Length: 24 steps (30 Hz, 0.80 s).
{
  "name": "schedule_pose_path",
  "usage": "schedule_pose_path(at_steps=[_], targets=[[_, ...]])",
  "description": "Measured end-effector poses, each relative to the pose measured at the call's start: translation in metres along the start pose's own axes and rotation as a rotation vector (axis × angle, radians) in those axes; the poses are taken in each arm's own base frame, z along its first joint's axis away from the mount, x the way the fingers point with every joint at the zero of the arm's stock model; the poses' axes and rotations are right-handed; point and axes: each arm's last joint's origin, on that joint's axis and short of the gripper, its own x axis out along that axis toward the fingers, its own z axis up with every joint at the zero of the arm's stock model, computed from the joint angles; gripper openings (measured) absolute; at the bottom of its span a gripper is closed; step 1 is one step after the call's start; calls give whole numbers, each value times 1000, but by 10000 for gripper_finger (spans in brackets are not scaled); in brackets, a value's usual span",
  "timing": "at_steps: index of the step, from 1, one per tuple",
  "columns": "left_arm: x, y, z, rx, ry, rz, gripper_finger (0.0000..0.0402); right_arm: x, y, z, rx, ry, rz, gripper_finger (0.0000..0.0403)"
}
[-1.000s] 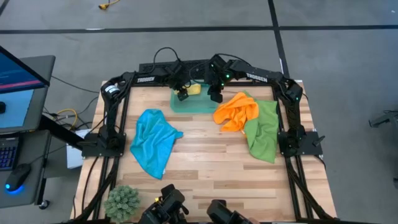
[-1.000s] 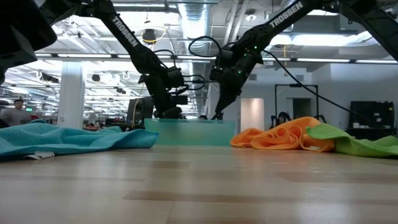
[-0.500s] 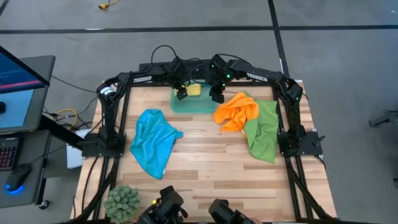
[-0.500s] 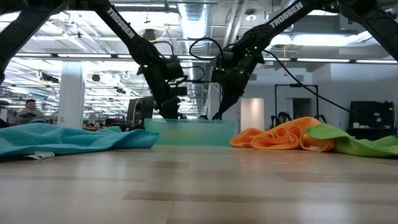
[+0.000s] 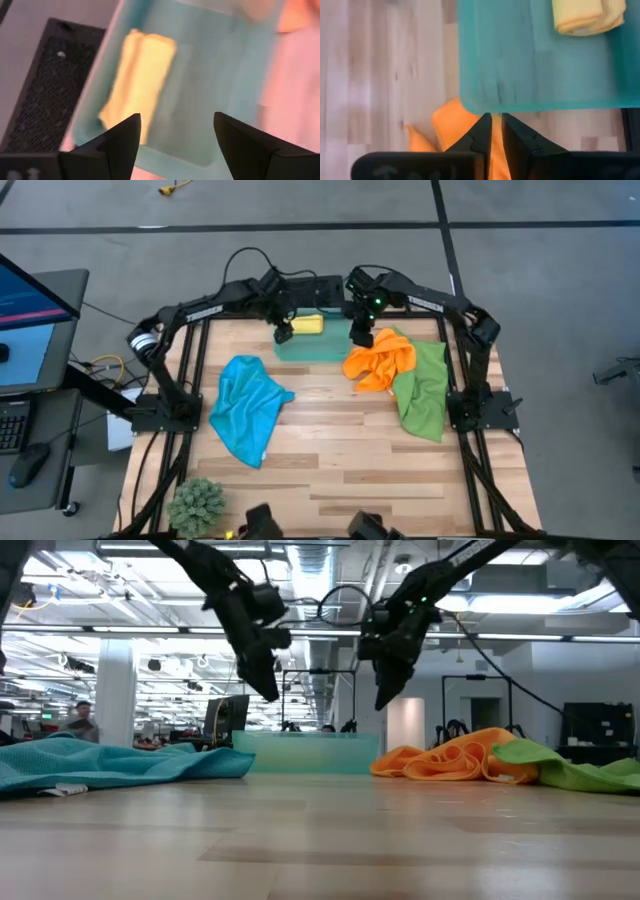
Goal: Roll microfiber towels into tight, uniform cylinder then place into a basket
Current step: Fold the blue microfiber towel
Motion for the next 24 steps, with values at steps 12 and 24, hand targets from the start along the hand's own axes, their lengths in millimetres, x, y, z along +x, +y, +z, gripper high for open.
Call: schedule_pose_path(at_steps=[12,24], targets=[[-29,-98,-50,-50,-116,-29,242,-14,86,-43,-6,-123,-15,6],[-37,-183,-110,-131,-90,-45,242,11,171,-42,-175,-305,-30,28]])
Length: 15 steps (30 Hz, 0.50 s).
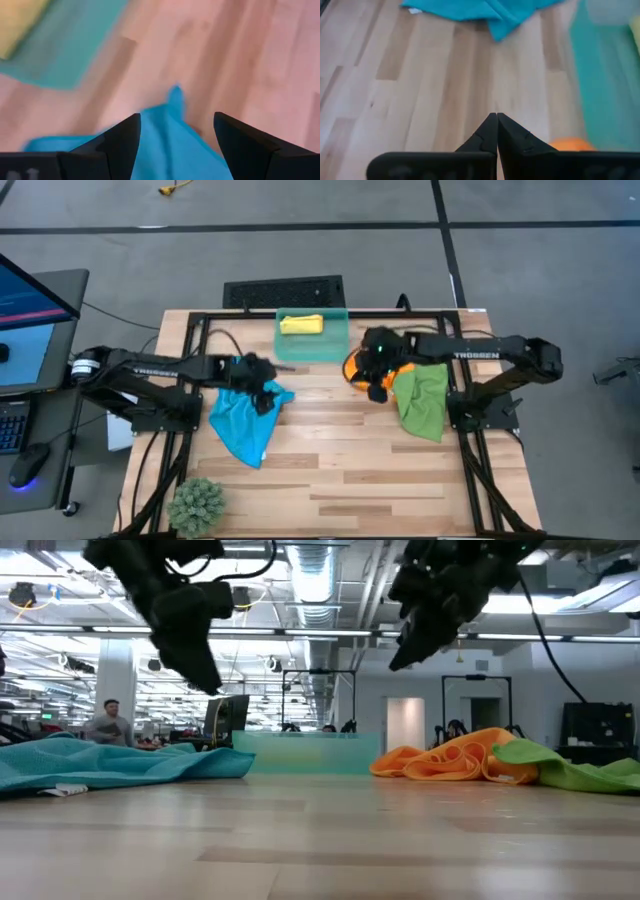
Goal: Roll microfiber towels into tight, uniform cylinder then place into a basket
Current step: Fold the blue microfiber towel
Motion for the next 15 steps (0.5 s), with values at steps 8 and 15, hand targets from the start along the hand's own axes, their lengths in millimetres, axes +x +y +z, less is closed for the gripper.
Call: schedule_pose_path(at_steps=[8,15], targets=[[-6,-51,-31,20,5,-33,242,30,57,13,-120,-86,57,15],[-20,-92,-60,5,-45,-43,242,61,86,13,-170,-94,28,26]])
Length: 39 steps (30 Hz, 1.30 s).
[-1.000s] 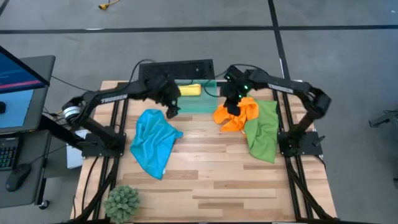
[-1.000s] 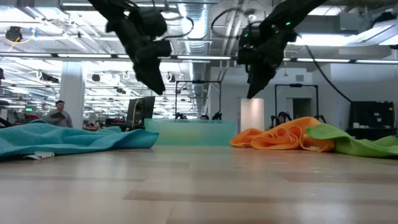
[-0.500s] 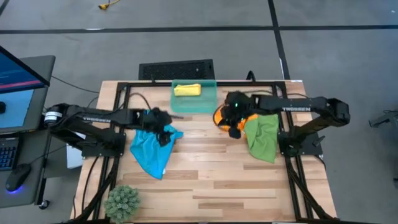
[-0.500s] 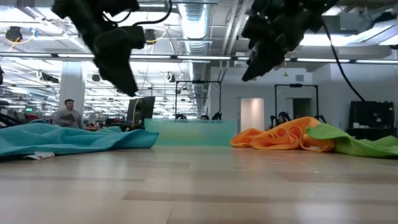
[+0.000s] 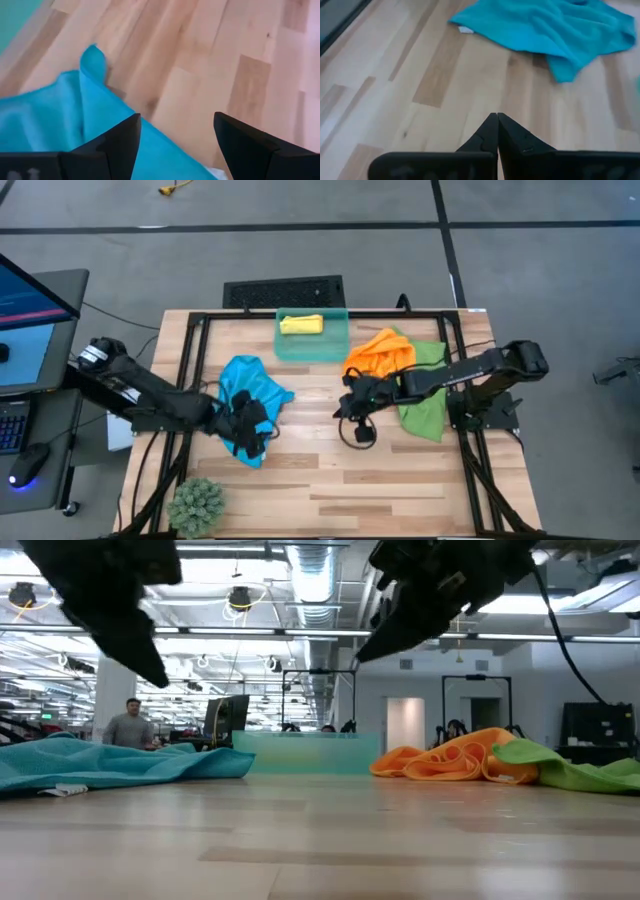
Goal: Roll microfiber towels into tight, uniform cylinder then place into a basket
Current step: Fold the blue microfiber towel
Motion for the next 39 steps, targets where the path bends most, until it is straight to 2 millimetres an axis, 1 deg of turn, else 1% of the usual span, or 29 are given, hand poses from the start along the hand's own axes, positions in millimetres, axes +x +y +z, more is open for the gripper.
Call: schedule_pose_path(at_steps=[3,7,13,17,21,24,27,30,33,39], targets=[[-1,-14,-14,-37,0,1,242,15,5,-2,-14,-15,13,31],[0,-30,-33,-97,16,1,242,35,7,-1,-36,-53,13,31],[10,-48,-63,-187,66,32,242,62,-4,6,-78,-106,-15,27],[16,-58,-77,-223,92,55,242,77,-15,11,-62,-107,-34,29],[17,-75,-79,-229,117,42,242,86,-21,15,-57,-107,-42,33],[15,-87,-75,-198,124,36,242,89,-21,16,-99,-96,-41,40],[10,-93,-68,-150,134,63,242,90,-21,21,-156,-133,-51,51],[5,-93,-63,-112,158,130,242,91,-23,22,-223,-156,-66,64],[7,-91,-66,-94,184,215,242,89,-31,27,-263,-186,-94,82],[26,-92,-80,-63,213,311,242,84,-56,30,-221,-195,-148,131]])
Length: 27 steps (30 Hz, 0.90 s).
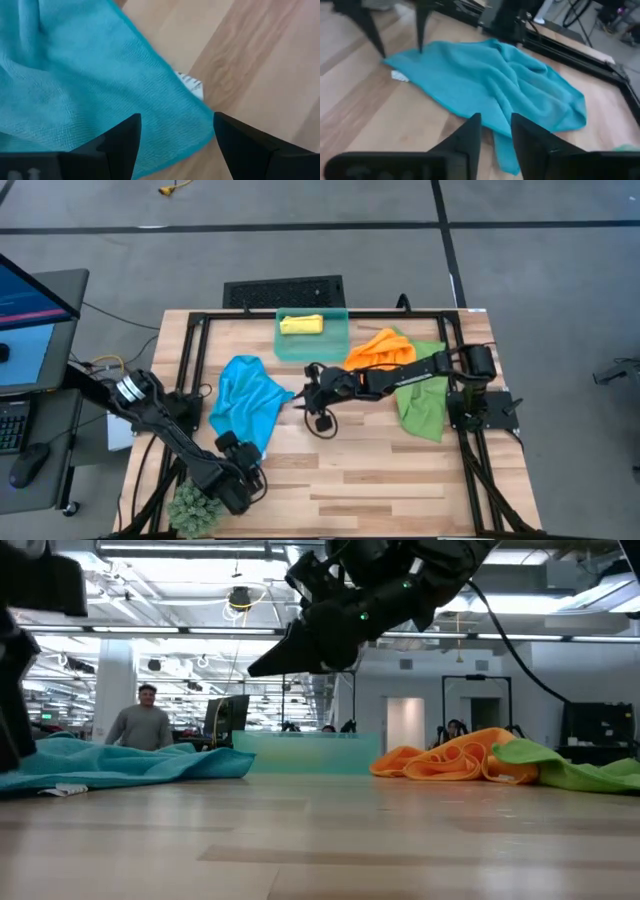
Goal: Roll microfiber towels into tight, uniform cylinder then place into a basket
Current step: Fold the blue microfiber towel
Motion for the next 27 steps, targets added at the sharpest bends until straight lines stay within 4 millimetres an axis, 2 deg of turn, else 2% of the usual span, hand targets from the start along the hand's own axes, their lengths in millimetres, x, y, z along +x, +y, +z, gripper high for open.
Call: schedule_pose_path(at_steps=[4,8,16,21,27], targets=[[8,-3,-4,-12,5,30,242,-1,-6,-4,79,17,-10,165],[14,-4,-6,-31,13,50,242,-1,-4,-5,69,34,1,190],[15,-5,-7,-70,17,51,235,0,4,-2,40,28,17,207],[16,-8,-7,-65,16,28,189,0,6,-2,38,33,24,205],[16,-12,-7,-9,8,-17,109,0,6,-2,59,39,26,198]])
